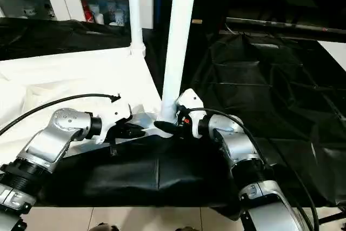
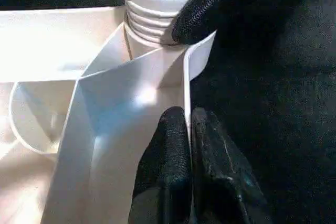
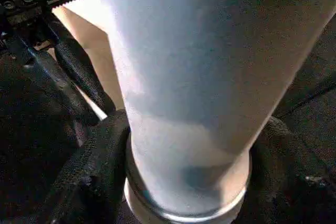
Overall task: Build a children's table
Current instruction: Rotate leg to tighten
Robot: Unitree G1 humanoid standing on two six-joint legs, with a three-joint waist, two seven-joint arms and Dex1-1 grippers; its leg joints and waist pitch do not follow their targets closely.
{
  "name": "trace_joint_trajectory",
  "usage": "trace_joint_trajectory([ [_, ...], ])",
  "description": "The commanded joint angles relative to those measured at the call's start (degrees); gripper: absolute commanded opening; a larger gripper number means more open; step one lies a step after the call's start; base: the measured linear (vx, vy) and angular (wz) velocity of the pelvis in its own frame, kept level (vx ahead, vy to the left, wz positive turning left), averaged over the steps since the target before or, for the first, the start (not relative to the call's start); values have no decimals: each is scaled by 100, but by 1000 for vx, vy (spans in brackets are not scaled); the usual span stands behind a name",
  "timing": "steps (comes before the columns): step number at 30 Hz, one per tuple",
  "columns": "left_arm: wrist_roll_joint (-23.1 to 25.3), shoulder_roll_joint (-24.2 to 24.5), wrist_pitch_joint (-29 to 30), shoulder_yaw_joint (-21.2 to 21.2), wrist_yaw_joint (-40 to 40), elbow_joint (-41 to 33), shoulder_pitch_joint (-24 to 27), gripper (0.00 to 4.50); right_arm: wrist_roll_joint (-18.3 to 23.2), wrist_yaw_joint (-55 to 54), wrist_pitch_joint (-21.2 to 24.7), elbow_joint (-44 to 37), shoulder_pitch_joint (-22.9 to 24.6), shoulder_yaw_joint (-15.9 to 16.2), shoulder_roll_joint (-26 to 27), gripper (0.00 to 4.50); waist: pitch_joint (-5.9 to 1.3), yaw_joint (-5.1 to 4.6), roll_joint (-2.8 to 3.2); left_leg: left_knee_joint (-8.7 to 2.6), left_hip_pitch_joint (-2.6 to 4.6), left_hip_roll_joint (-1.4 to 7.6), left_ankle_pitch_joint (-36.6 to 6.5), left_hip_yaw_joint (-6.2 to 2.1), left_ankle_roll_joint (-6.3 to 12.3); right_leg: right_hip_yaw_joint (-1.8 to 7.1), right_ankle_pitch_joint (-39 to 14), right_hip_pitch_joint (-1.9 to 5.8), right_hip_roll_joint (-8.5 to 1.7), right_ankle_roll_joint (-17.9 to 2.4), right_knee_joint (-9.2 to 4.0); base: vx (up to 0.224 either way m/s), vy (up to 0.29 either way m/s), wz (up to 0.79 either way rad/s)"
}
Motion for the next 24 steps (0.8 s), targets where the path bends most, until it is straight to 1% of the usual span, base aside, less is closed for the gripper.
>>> trace_joint_trajectory([
  [1, 30, -51, -7, -237, -110, 147, 63, 0, -28, 26, -63, 50, -74, -9, 19, 275, -327, 14, 12, -389, 86, 203, -1406, -108, 108, 303, -1528, 227, -405, -1132, -449, 0, 0, 0],
  [4, 28, -38, -15, -223, -105, 149, 83, 0, -33, -15, -64, 82, -75, -10, 23, 272, -327, 10, 14, -390, 84, 203, -1399, -108, 114, 301, -1530, 226, -404, -1123, -450, 0, 0, 0],
  [5, 28, -35, -17, -222, -104, 152, 87, 0, -34, -39, -54, 93, -75, -15, 26, 272, -324, 8, 11, -392, 81, 201, -1412, -109, 113, 301, -1557, 227, -404, -1115, -452, 0, 0, 0],
  [6, 30, -43, -14, -214, -84, 160, 85, 0, -79, -170, -42, 139, -72, -26, 36, 272, -319, 8, 27, -393, 85, 200, -1424, -109, 106, 303, -1591, 221, -405, -1105, -457, 0, 0, 0],
  [8, 32, -53, -11, -201, -55, 171, 81, 0, -108, -296, -39, 187, -72, -46, 59, 272, -315, 1, 23, -400, 83, 200, -1473, -113, 85, 302, -1681, 217, -407, -1084, -469, 0, 0, 0],
  [10, 56, -144, 20, -132, 150, 283, 40, 0, -197, -973, -22, 380, -85, -185, 229, 272, -302, -17, 17, -412, 93, 196, -1598, -119, 38, 299, -1907, 199, -410, -1042, -493, 0, 0, 0],
  [11, 57, -150, 22, -128, 163, 291, 38, 0, -202, -1016, -21, 392, -86, -194, 240, 272, -298, -25, 14, -416, 92, 197, -1644, -122, 17, 299, -2009, 198, -415, -1020, -503, 0, 0, 0],
  [12, 126, -290, 45, -66, 477, 455, -37, 0, -273, -1701, 67, 514, -82, -316, 439, 272, -287, -46, 8, -426, 97, 196, -1771, -137, -56, 301, -2302, 180, -417, -916, -527, 0, 0, 0],
  [13, 170, -401, 52, -19, 712, 585, -102, 0, -294, -2167, 164, 578, -79, -414, 587, 272, -281, -55, 10, -428, 111, 189, -1808, -132, -79, 305, -2385, 158, -411, -884, -547, 0, 0, 0],
  [14, 212, -517, 77, 18, 935, 696, -166, 0, -282, -2546, 274, 609, -63, -504, 738, 272, -265, -75, 22, -438, 121, 179, -1896, -137, -144, 307, -2565, 141, -406, -822, -571, 0, 0, 0],
  [15, 234, -588, 95, 37, 1064, 756, -203, 0, -266, -2745, 342, 617, -49, -557, 825, 272, -282, -74, 8, -436, 131, 183, -1998, -166, -181, 291, -2780, 155, -434, -748, -582, 0, 0, 0],
  [16, 243, -758, 126, 90, 1312, 872, -282, 0, -306, -3086, 396, 632, -36, -584, 976, 272, -284, -71, 14, -438, 132, 185, -2009, -165, -174, 294, -2806, 148, -434, -716, -591, 0, 0, 0],
  [17, 246, -869, 147, 125, 1469, 945, -333, 0, -340, -3295, 418, 641, -28, -590, 1068, 272, -278, -73, 24, -438, 140, 188, -1996, -154, -188, 307, -2733, 117, -422, -695, -594, 0, 0, 0],
  [19, 256, -1182, 182, 178, 1846, 1118, -463, 0, -341, -3721, 470, 719, -63, -623, 1345, 272, -292, -72, 16, -447, 131, 187, -2018, -166, -191, 302, -2628, 132, -423, -684, -583, 0, 0, 0],
  [20, 263, -1353, 182, 179, 2003, 1202, -529, 0, -306, -3880, 482, 782, -110, -642, 1503, 272, -294, -80, 13, -446, 117, 178, -1992, -153, -164, 311, -2532, 127, -409, -676, -578, 0, 0, 0],
  [21, 283, -1488, 167, 161, 2120, 1279, -583, 0, -277, -3968, 474, 837, -153, -636, 1635, 272, -303, -65, 13, -437, 151, 179, -1988, -149, -161, 318, -2461, 107, -416, -689, -580, 0, 0, 0],
  [22, 340, -1603, 104, 129, 2222, 1380, -637, 0, -303, -4051, 452, 874, -194, -610, 1761, 272, -303, -67, 6, -436, 139, 175, -1977, -147, -144, 318, -2424, 115, -412, -691, -575, 0, 0, 0],
  [23, 352, -1609, 89, 120, 2226, 1394, -642, 0, -316, -4058, 447, 877, -199, -601, 1770, 272, -312, -61, 13, -439, 107, 172, -1881, -149, -125, 318, -2272, 141, -412, -703, -558, 0, 0, 0],
  [24, 414, -1623, 10, 70, 2226, 1467, -663, 0, -380, -4055, 421, 888, -226, -545, 1815, 272, -320, -51, 21, -438, 97, 168, -1805, -141, -92, 318, -2087, 150, -404, -713, -547, 0, 0, 0],
])
